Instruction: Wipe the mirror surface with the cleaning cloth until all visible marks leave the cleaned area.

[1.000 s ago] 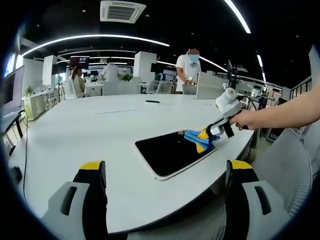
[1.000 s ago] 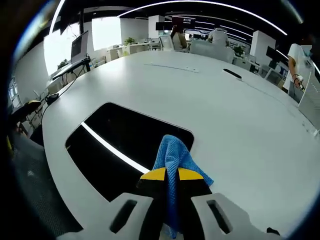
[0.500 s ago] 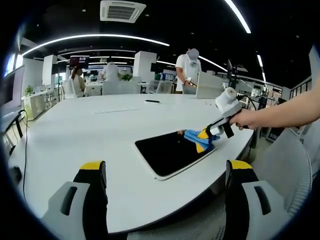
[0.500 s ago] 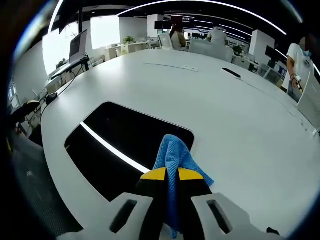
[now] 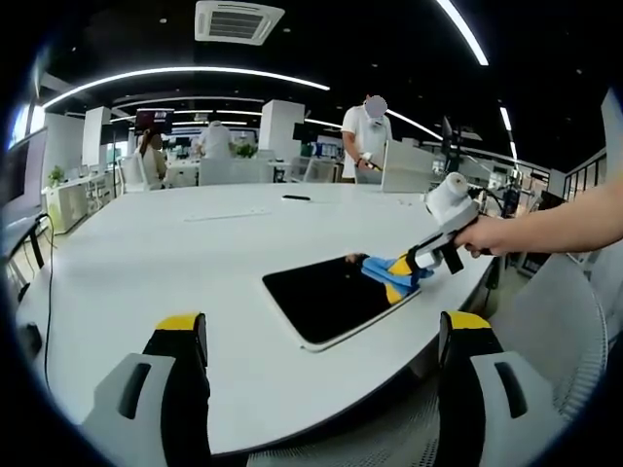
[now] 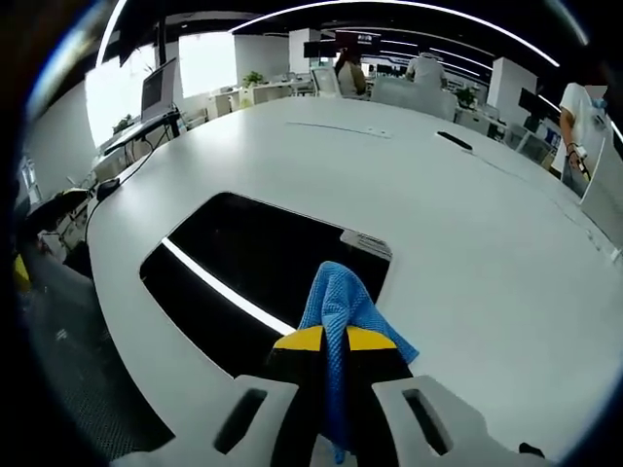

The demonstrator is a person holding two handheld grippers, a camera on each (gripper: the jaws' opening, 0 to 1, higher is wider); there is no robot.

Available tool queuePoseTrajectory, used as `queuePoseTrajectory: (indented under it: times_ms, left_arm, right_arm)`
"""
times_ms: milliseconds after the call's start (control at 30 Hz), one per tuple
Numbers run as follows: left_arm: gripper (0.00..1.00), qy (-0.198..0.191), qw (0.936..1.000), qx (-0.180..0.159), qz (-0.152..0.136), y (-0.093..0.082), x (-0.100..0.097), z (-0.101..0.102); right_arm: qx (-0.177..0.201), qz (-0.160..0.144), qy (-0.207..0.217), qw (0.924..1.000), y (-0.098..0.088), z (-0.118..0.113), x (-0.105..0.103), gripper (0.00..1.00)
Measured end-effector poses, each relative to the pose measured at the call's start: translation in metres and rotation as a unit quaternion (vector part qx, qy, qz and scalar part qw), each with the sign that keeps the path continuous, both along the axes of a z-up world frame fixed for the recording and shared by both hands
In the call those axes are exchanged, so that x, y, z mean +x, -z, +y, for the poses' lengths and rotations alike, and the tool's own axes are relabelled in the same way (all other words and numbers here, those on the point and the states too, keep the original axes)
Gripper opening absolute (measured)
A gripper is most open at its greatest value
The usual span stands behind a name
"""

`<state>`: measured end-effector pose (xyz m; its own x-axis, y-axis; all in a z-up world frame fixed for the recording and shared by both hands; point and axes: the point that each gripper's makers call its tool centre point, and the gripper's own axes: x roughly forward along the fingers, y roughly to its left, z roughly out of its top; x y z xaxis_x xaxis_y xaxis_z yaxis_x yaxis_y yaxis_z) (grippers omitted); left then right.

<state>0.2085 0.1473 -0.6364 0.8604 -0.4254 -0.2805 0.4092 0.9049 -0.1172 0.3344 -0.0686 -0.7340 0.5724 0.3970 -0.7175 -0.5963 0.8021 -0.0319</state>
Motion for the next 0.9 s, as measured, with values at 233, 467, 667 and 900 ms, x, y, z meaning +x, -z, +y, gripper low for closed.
queuePoseTrajectory:
  times_ms: [233, 467, 667, 900]
  left_arm:
    - [0.98, -0.001, 1.0000, 0.001, 0.000, 0.000, 0.000, 0.000]
    - [0.98, -0.001, 1.0000, 0.000, -0.001, -0.001, 0.000, 0.000]
    - [0.98, -0.001, 1.0000, 0.001, -0.001, 0.000, 0.000, 0.000]
    - [0.98, 0.000, 1.0000, 0.000, -0.001, -0.001, 0.000, 0.000]
  right_arm:
    - [0.006, 0.002, -0.009, 0.9999, -0.005, 0.007, -0.026, 0.01]
    - [0.007, 0.009, -0.019, 0.9998, -0.008, 0.012, -0.042, 0.01]
    - [0.002, 0.008, -0.022, 0.9997, -0.009, 0.014, -0.047, 0.01]
    - [0.002, 0.007, -0.025, 0.9997, -0.008, 0.011, -0.041, 0.01]
